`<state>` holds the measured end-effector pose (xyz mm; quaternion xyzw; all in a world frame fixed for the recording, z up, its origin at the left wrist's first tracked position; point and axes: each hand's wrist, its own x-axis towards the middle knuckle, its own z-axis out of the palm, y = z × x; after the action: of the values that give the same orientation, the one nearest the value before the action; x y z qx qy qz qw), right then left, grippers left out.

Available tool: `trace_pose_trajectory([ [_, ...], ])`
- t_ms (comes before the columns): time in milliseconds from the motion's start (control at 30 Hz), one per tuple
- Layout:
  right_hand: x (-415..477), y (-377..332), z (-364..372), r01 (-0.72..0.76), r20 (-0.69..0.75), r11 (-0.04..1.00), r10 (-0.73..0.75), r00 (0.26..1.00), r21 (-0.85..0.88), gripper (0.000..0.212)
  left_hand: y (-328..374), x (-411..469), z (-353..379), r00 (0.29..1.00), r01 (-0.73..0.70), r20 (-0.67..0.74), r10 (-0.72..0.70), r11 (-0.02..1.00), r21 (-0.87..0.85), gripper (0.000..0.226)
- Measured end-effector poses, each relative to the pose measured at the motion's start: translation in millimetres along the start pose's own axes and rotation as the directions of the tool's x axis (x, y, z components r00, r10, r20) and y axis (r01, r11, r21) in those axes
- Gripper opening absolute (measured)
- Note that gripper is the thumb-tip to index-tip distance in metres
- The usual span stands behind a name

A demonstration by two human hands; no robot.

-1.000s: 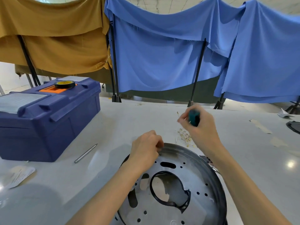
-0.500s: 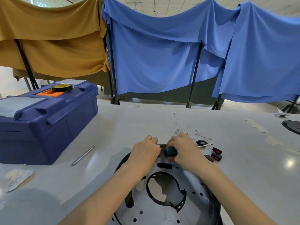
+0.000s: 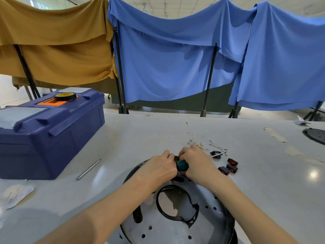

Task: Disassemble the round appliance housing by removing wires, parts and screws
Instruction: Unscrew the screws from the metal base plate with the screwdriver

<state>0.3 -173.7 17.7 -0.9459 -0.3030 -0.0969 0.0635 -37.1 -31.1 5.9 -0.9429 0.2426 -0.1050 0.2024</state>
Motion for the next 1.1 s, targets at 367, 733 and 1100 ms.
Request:
trace_pose_trajectory([
  [367, -1, 0, 1, -0.014, -0.011, 1.0, 0.014, 1.0, 0.01, 0.027, 2, -3, -14, 0.999, -0.039, 0.04, 0.037, 0.998, 0.047, 0.034],
  [733, -1, 1, 4, -0.008, -0.024, 1.0, 0.009, 1.0, 0.028, 0.019, -2, -1, -23, 0.995, -0.023, 0.094, 0.019, 0.999, 0.041, 0.031],
  [1100, 0, 4, 5, -0.039, -0.036, 0.994, 0.043, 0.998, 0.105, 0.017, -19, -2, -28, 0.998, 0.065, 0.002, -0.065, 0.996, -0.057, 0.03],
])
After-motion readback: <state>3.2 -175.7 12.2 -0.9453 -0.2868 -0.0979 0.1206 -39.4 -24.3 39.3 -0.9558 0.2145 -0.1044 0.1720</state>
